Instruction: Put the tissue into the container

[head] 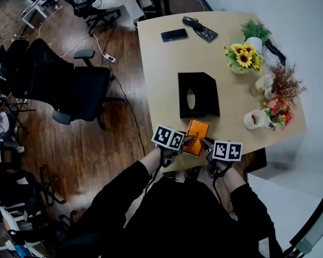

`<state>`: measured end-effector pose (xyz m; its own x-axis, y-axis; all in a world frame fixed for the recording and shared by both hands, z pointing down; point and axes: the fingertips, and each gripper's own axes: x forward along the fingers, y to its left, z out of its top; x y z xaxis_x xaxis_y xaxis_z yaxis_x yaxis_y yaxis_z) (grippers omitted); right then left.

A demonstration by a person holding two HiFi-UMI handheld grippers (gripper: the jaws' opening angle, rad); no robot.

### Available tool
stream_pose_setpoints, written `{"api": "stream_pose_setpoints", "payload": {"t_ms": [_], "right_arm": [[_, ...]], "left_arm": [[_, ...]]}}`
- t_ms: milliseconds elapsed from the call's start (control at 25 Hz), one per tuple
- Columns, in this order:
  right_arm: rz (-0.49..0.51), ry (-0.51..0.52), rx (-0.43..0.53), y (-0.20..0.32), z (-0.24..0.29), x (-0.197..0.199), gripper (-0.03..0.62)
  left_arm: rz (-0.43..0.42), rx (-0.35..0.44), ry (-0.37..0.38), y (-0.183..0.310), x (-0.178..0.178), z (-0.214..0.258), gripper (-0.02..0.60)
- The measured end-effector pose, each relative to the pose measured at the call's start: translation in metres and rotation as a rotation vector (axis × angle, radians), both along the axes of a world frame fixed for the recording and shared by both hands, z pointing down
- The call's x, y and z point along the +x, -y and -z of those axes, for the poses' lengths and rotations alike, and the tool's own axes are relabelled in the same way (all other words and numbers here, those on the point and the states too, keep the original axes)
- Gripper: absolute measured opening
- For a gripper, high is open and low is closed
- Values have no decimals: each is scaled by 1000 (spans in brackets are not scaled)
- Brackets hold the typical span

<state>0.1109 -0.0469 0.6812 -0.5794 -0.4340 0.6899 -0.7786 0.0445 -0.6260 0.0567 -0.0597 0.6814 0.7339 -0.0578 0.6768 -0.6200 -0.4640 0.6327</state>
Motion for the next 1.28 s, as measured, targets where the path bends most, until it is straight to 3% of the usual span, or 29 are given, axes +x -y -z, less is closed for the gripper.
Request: {"api": "stream_pose_setpoints", "payload": {"t_ms": [480, 1280], "right_arm": [[45, -19, 73, -11, 23, -15, 63], [160, -157, 406, -48, 138, -27, 57]], "left_arm": [[78, 93, -25, -16, -17, 24, 115], [53, 350, -131, -57, -30, 127, 115]]}}
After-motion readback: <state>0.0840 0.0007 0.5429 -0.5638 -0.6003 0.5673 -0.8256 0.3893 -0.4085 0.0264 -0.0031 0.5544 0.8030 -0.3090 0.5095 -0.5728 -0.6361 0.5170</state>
